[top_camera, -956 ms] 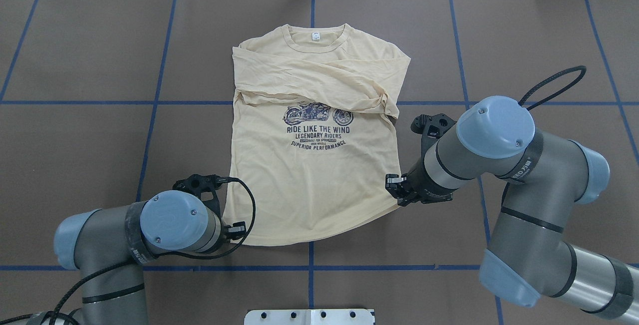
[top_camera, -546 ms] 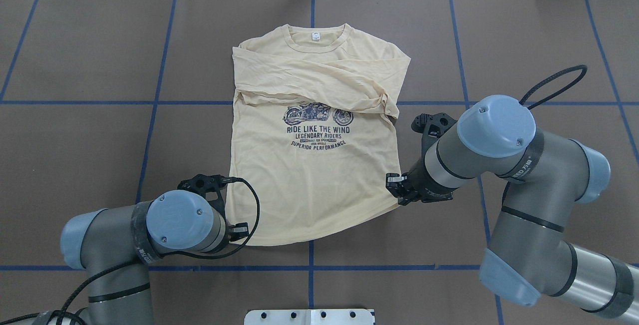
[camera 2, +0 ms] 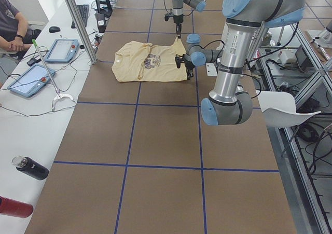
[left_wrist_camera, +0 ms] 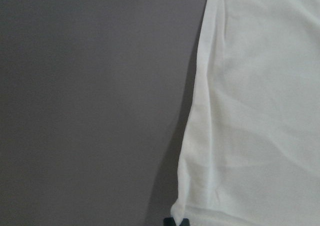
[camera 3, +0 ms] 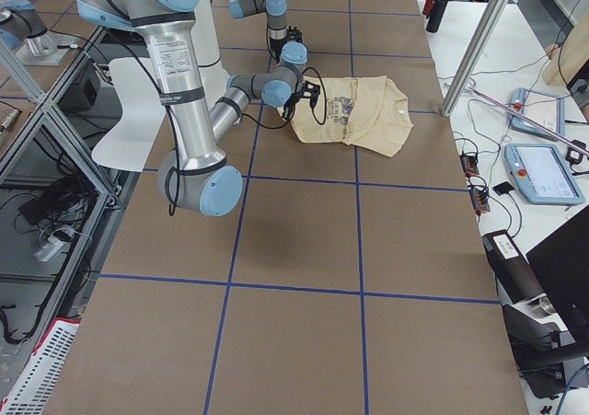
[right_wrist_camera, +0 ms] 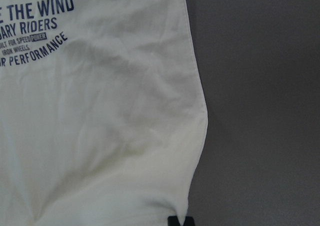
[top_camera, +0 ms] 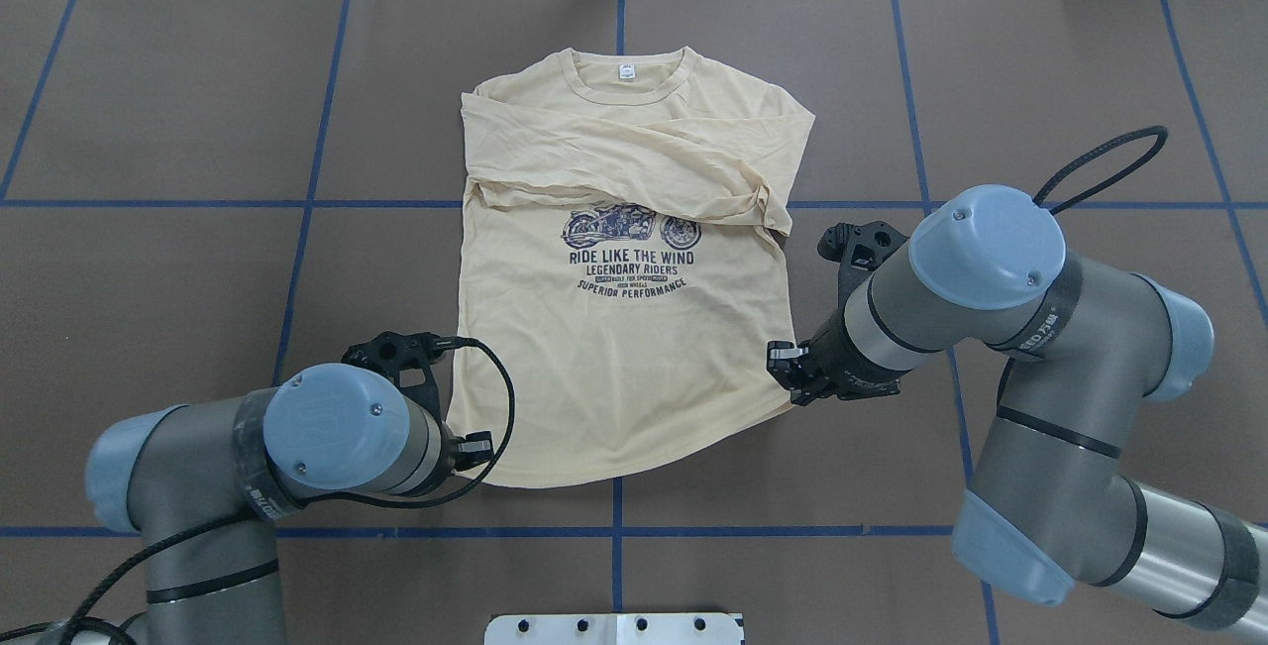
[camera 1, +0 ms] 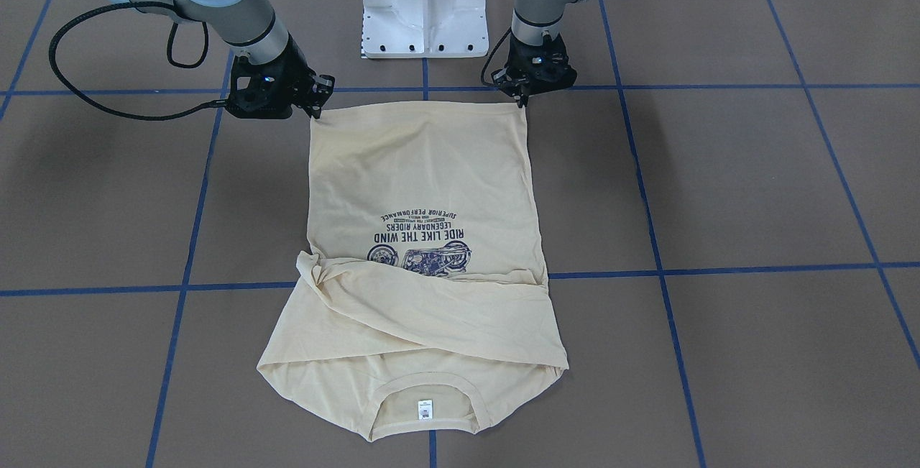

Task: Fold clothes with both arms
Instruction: 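Lift the hem with both grippers and carry it toward the collar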

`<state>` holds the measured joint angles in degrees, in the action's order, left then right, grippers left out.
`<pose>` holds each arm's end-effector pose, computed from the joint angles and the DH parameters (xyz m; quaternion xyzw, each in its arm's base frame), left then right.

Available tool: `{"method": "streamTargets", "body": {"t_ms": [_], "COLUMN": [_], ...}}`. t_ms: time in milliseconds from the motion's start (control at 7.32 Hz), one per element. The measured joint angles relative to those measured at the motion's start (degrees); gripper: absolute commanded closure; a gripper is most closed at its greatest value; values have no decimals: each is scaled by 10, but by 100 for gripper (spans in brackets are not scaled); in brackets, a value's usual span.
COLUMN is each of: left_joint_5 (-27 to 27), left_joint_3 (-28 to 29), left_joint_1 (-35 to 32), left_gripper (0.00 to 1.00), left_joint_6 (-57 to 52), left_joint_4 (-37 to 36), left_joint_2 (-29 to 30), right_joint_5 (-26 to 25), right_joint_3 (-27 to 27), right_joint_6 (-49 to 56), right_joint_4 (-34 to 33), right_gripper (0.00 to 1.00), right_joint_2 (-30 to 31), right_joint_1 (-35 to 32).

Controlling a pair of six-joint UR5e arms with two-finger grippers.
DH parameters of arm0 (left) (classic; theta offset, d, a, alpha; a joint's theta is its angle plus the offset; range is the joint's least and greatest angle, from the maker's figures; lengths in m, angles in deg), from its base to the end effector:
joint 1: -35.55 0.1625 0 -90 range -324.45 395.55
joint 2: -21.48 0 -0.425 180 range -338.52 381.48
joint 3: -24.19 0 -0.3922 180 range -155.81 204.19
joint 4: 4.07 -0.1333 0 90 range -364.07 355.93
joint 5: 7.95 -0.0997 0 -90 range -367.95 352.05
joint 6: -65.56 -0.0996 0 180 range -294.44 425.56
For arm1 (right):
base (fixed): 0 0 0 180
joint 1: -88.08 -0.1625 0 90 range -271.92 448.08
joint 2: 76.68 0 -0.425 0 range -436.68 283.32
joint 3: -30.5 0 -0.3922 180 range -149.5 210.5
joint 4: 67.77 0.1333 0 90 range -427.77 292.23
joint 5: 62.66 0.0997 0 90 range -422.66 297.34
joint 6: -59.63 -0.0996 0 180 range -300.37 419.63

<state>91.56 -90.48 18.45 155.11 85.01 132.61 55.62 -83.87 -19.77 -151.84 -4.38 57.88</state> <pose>0.5072 -0.2783 0.2770 -0.0177 0.3876 -0.1021 0.9160 -0.4340 -0.3522 0.2892 -0.0717 -0.4475 0.0529 0.8899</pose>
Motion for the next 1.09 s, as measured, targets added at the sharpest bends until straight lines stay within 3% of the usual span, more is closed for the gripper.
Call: {"method": "streamTargets", "body": {"t_ms": [410,820,1093], "left_joint_5": [8,42,48], "left_joint_3": [-92,-103,-123], "left_joint_1": [-5,54,68], "left_gripper": [100,100,100], "left_joint_6": [-2,1,3], "left_joint_4": [-4,-20,-22], "left_joint_2": [-40,-43,-42], "right_joint_5": [22,112,132], "right_joint_3": [-21,-51,-62], "right_joint_6": [-7,-54,-82], "right_joint_4": [0,1,3], "right_gripper": [100,100,100], "right_joint_2": [26,63,60], "right_joint_1": [1,40,55]}}
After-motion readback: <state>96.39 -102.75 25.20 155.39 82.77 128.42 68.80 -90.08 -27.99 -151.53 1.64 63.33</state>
